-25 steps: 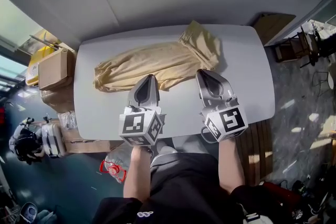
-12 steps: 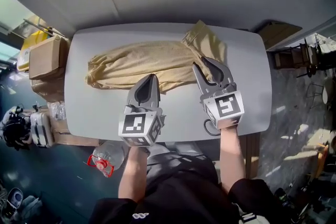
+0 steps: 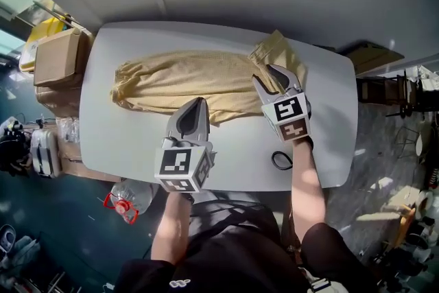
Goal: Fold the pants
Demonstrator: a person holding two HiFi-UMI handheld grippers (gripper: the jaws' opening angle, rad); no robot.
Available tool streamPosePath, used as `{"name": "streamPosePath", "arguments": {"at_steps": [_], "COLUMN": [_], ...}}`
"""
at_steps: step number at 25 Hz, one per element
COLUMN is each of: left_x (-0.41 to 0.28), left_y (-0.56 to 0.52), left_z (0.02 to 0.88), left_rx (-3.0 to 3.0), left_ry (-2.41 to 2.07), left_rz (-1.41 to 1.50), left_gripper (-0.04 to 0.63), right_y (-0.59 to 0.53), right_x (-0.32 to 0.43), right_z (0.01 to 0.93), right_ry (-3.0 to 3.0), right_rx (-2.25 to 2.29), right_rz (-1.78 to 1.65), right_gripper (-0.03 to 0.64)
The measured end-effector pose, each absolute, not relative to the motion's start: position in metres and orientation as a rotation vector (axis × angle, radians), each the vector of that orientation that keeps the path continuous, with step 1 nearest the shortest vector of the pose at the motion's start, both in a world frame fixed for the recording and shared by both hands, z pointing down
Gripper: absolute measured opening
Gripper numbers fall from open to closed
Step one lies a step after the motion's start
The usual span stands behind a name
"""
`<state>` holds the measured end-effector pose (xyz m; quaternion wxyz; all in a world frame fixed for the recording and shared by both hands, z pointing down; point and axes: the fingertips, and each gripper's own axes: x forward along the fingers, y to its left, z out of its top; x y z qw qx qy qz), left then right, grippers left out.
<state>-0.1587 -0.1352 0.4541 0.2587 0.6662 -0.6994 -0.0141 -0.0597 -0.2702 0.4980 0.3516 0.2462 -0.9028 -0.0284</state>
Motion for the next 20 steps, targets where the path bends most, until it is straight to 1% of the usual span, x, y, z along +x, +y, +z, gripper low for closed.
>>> {"name": "streamPosePath", "arguments": {"at_steps": [6,10,14,20], "left_x": [-0.147,-0.140,-0.151,-0.172], "left_y": [-0.140,-0.138,-0.138,-0.140], "left_z": [0.458,0.460,0.464,0.466], "left_rx": [1.813,1.840,1.800,1.720], "left_ry": [-1.874,-1.848,-1.879,-1.941], "left_rz": [-0.018,0.021,0.036,0.012], "left_gripper": [0.000,0.000,0.000,0.000], "right_y": [-0.310,-0.327,-0.337,-0.359], "right_x": [-0.058,-0.059,-0.066,-0.064], "right_z": [0.546,0.579,0.611,0.641], "right_ry": [-2.186,-2.103,-2.045,-1.976], "right_rx": [0.569,0.515,0.447,0.464], "right_rz": [-0.100,-0.100,-0.091,-0.099], "right_gripper": [0.187,0.210,0.210,0.216]}}
